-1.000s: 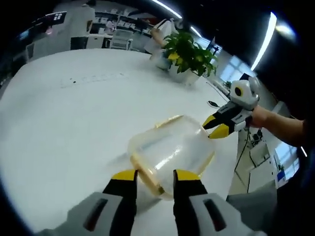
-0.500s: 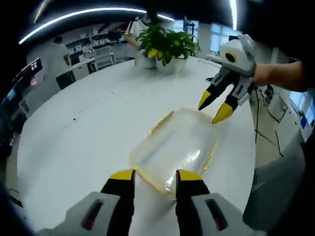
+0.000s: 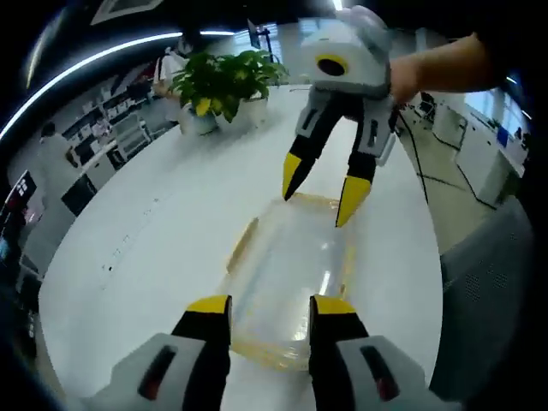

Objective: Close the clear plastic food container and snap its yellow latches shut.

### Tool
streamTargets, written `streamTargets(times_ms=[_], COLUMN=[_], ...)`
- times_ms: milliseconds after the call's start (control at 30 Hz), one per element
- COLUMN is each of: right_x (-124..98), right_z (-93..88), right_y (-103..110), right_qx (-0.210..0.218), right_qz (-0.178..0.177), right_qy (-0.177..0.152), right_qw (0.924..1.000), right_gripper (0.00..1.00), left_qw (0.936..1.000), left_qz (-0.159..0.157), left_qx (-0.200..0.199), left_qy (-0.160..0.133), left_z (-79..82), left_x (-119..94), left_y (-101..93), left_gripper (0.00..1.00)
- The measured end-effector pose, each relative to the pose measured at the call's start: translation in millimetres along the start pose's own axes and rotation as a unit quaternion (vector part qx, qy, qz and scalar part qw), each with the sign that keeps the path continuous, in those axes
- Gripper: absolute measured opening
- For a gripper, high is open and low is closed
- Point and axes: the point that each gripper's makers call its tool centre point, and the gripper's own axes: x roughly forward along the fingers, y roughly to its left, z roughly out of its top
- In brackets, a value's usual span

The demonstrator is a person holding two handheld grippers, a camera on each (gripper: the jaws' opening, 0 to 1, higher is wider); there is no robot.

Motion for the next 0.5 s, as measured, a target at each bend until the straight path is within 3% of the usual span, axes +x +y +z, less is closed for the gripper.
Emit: streamTargets(times_ms=[267,500], right_x=[19,23], right_z=[21.0,24.3], right_y=[9,8], right_qx=[-0.039,-0.051], right_qz=[0.022,0.029], right_qy=[0.000,0.005], right_qw=[0.9990,0.9983], right_gripper=[0.37,0.36], left_qw=[0.9996,0.9995], left_qz=[-0.022,-0.029], left_qx=[0.015,0.013], left_qy=[-0.001,-0.001], left_z=[5.7,4.8], left_x=[7,9], left_y=[-5.0,-4.0], left_gripper=[0.28,0.28])
